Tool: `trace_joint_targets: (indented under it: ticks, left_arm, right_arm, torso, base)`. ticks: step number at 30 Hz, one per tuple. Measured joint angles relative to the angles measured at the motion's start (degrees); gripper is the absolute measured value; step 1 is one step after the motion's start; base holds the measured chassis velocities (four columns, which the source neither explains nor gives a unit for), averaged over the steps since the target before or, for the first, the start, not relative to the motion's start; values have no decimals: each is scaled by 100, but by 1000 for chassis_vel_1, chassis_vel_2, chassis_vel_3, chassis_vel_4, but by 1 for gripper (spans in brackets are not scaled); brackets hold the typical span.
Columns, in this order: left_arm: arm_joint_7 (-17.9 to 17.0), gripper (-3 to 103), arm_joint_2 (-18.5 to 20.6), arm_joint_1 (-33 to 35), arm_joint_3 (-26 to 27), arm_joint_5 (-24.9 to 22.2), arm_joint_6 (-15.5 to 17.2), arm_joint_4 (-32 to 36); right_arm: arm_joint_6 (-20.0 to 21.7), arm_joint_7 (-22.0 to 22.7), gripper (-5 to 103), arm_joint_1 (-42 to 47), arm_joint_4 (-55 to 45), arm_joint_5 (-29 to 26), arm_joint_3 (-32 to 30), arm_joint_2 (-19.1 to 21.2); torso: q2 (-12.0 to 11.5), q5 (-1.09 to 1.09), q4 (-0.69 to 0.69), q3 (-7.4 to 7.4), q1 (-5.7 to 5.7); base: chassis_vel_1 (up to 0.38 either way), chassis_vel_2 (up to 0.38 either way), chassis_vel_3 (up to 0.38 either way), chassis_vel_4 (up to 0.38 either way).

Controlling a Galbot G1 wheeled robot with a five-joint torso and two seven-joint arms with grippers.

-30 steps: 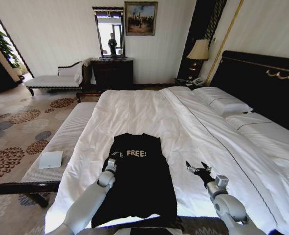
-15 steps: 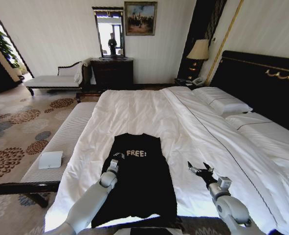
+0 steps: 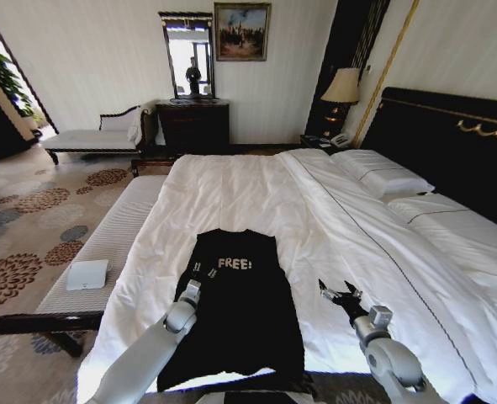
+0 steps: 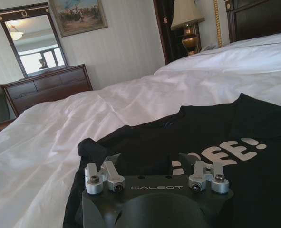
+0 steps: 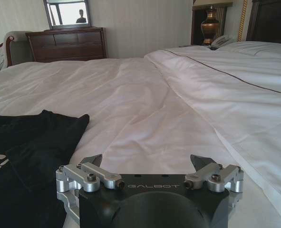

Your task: Fold the clothes on the bed.

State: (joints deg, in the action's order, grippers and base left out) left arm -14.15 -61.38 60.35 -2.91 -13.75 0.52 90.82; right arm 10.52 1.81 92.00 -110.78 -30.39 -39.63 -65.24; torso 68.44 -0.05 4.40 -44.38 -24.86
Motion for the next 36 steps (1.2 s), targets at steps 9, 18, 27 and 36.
trace_joint_targets:
  ticks: [9, 18, 27, 36]
  left_arm:
    - [-138, 99, 92, 466, 636, -734, 159, 644]
    - [-425, 100, 81, -151, 861, -2084, 498, 263]
    - [-392, 100, -192, -1466, 648, -2877, 686, -1044]
    - [97, 96, -442, -2223, 373, -2970, 716, -2371]
  right_arm:
    - [-10, -2, 100, 3, -17, 40, 66, -68]
    - [-56, -14, 100, 148, -108, 74, 15, -120]
    - [-76, -25, 100, 256, -140, 64, -123, -54]
    - [-61, -19, 100, 228, -83, 12, -194, 73]
  torso:
    - [0, 0, -1, 0, 0]
    - [0, 1, 0, -1, 0]
    - [0, 2, 2, -1, 0]
    - [0, 1, -1, -1, 0]
  base:
    - [0, 0, 0, 0]
    - [0, 0, 0, 0]
    - [0, 0, 0, 0]
    - [0, 0, 0, 0]
